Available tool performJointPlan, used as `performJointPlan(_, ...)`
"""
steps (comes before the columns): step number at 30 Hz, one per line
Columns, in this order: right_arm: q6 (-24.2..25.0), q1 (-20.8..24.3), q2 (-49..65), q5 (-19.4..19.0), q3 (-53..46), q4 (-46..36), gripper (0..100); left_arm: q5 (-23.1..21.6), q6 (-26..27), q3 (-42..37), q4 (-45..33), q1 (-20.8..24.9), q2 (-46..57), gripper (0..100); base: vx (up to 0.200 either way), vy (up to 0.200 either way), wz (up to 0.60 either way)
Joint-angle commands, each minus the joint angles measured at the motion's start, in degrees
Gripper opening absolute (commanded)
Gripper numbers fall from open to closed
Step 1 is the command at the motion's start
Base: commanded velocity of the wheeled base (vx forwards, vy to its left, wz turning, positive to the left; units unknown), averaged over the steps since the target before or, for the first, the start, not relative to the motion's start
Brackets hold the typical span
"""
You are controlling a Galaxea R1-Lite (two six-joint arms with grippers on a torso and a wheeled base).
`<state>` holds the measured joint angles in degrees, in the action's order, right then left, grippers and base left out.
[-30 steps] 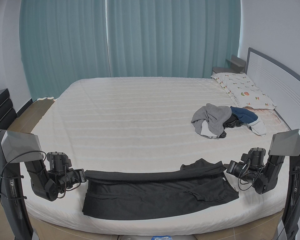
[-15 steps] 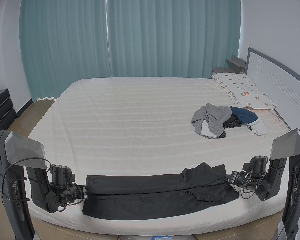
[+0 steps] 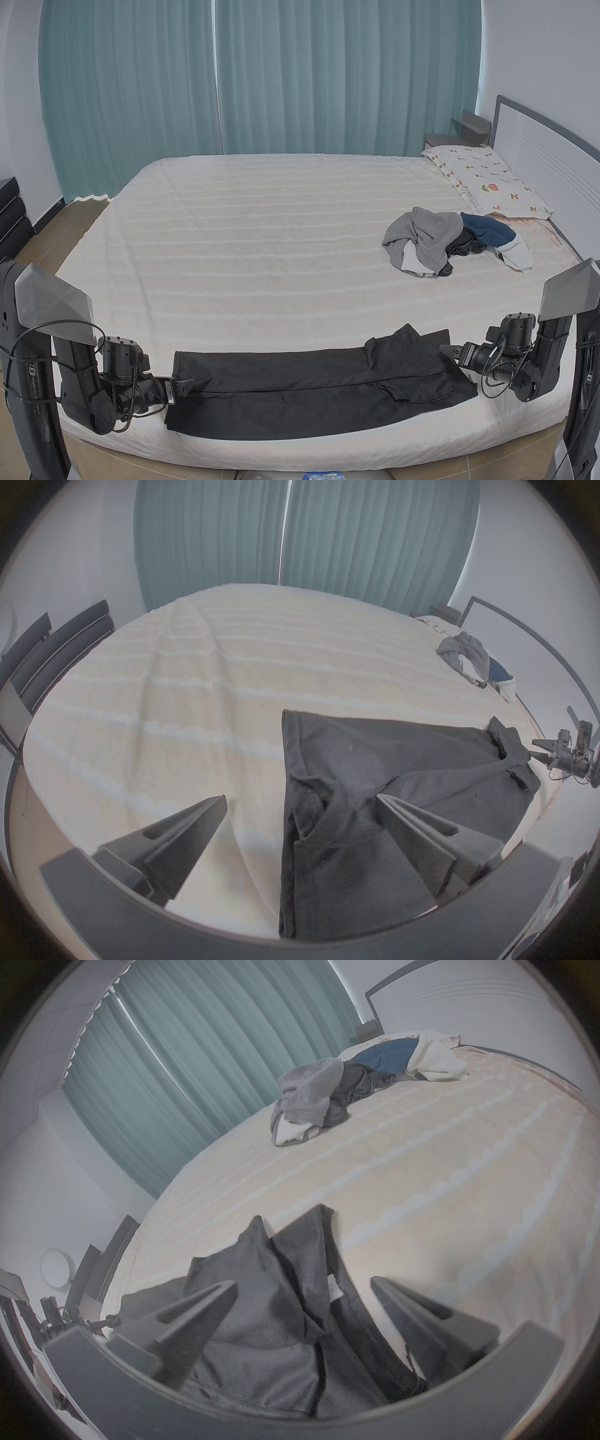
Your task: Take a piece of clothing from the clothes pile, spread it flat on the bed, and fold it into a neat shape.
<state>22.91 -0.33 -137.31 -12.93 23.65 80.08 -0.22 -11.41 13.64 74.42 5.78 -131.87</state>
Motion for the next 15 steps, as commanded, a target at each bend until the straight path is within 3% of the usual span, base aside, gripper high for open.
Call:
performJointPlan(1, 2.23, -0.64, 2.49, -0.25, 0.34, 0.25, 100, -0.13, -0.19, -1.95, 1.07, -0.07, 3.46, 100, 0.0, 0.0, 0.0)
performJointPlan(6, 7.68, -0.64, 3.37, -0.34, 1.57, -0.28, 100, -0.48, -4.94, -1.25, 1.16, -0.15, 5.39, 100, 0.0, 0.0, 0.0)
performJointPlan(11, 10.49, -0.73, 0.82, -1.92, 2.72, -0.89, 100, -2.07, -16.1, 3.23, 1.16, -0.5, 4.51, 100, 0.0, 0.0, 0.0)
performJointPlan(15, 14.45, -1.16, 0.12, -2.8, 4.56, -0.98, 100, -2.07, -21.81, 6.75, 1.07, -1.65, 1.26, 100, 0.0, 0.0, 0.0)
